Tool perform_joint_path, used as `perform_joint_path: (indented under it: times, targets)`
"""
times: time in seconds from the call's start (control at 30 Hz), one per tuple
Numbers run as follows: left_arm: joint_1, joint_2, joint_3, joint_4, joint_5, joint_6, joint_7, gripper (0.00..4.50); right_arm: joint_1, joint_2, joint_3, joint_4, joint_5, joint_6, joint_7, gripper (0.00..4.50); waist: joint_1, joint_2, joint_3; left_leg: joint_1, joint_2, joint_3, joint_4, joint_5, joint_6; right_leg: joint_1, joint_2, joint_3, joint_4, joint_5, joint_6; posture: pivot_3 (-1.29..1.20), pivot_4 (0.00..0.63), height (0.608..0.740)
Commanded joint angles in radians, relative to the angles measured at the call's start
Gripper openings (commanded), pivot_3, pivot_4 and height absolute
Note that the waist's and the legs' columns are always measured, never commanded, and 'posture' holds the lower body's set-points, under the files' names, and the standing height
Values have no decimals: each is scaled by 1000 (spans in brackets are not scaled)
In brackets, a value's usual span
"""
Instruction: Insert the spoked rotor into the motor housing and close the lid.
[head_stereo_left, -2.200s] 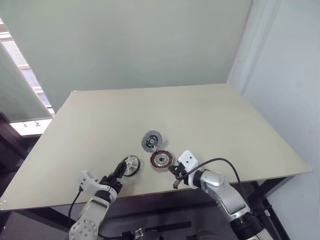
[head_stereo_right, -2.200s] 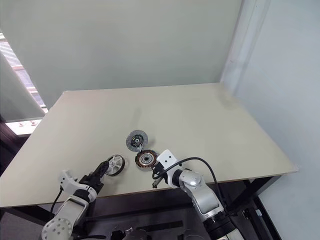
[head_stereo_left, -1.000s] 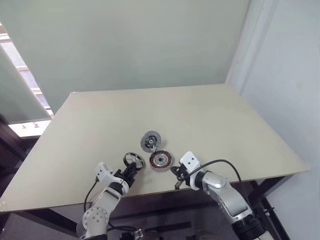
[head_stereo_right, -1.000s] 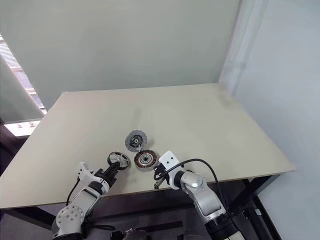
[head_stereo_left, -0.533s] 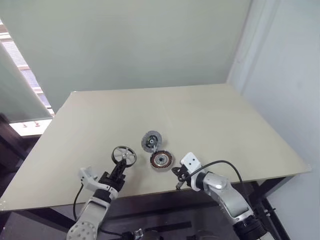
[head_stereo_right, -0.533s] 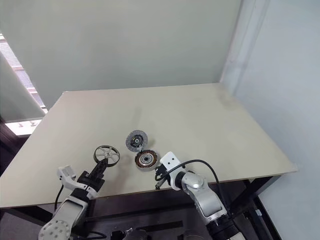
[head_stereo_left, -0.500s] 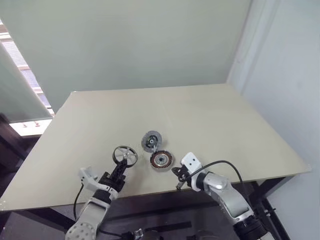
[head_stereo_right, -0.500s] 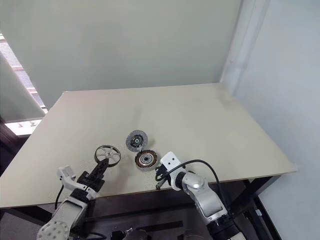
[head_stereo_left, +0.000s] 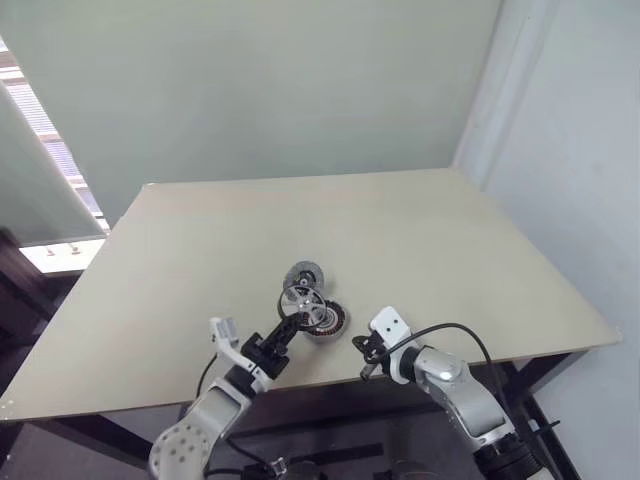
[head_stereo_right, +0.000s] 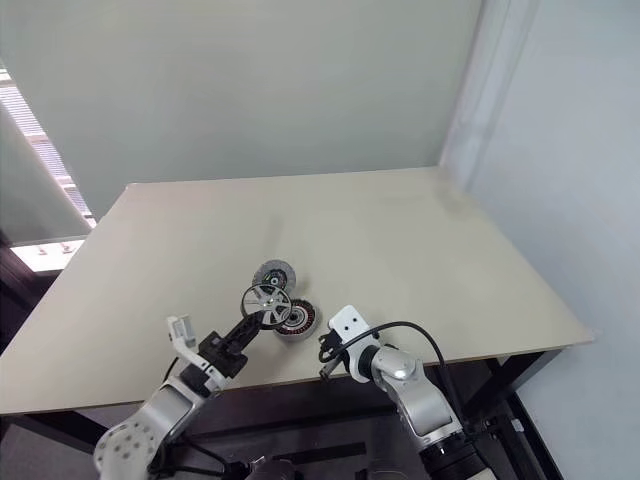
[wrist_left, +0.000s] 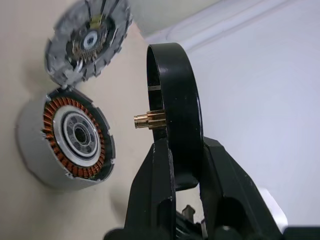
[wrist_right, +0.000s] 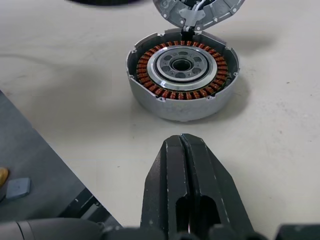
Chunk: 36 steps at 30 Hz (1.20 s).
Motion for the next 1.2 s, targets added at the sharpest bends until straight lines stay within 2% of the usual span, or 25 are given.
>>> perform_joint_path:
  times: [0.03,0.2,1.2]
  targets:
    - [-56,-19,-21,48,18,0,-8,292,-10,5,-14,-43,12,-11,-11,0,0,0,0,0,0,0,0,0,0,0,0,1,0,0,0,0,0,740]
    - [-108,-42,-35,149,78,-10,-24,292,-4,4,-14,-51,11,-10,-19,0,0,0,0,0,0,0,-1,0,0,0,1,1,0,1,2,0,0,740]
    - [-220,-99,4,350,262,-86,-46,292,12,-6,-18,-86,14,10,-40,0,0,0,0,0,-1,1,0,1,2,1,1,3,1,1,2,0,0,740]
